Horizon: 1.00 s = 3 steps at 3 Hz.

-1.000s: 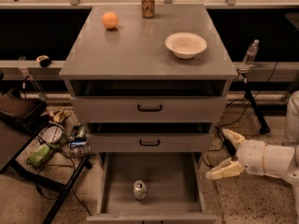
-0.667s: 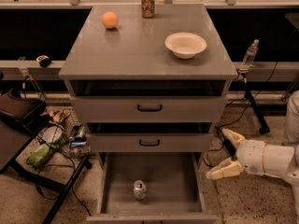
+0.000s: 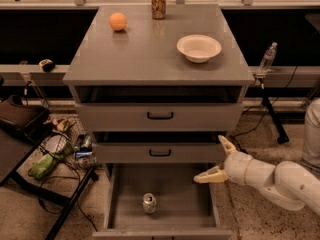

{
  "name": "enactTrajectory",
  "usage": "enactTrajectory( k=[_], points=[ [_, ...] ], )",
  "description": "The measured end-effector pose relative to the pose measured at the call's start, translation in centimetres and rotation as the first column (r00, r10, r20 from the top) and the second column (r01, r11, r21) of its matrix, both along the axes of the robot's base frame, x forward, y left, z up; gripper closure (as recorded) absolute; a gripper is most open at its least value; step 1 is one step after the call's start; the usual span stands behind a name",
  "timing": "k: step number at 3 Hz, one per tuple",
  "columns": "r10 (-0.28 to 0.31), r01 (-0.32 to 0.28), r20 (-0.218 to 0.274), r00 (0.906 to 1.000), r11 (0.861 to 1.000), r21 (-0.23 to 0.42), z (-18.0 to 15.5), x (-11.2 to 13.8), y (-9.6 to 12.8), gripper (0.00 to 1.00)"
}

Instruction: Pick 7up can from bottom drawer and place on counter

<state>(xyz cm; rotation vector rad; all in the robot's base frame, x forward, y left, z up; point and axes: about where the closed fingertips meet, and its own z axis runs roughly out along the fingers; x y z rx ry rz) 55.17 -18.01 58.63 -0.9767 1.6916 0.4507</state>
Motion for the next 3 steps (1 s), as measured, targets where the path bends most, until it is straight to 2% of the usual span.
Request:
enactTrajectory(
  k=[1, 2, 3],
  points=[
    [0.03, -0.033, 0.128, 0.9913, 0.999, 0.021, -4.0, 2.3, 1.5, 0.0],
    [0.068, -0.078, 0.129, 0.9893, 0.994, 0.073, -11.1, 2.6, 3.2, 0.0],
    [0.116, -0.124, 0.081, 0.9899, 0.987, 0.1, -17.0, 2.7, 4.9, 0.0]
  ],
)
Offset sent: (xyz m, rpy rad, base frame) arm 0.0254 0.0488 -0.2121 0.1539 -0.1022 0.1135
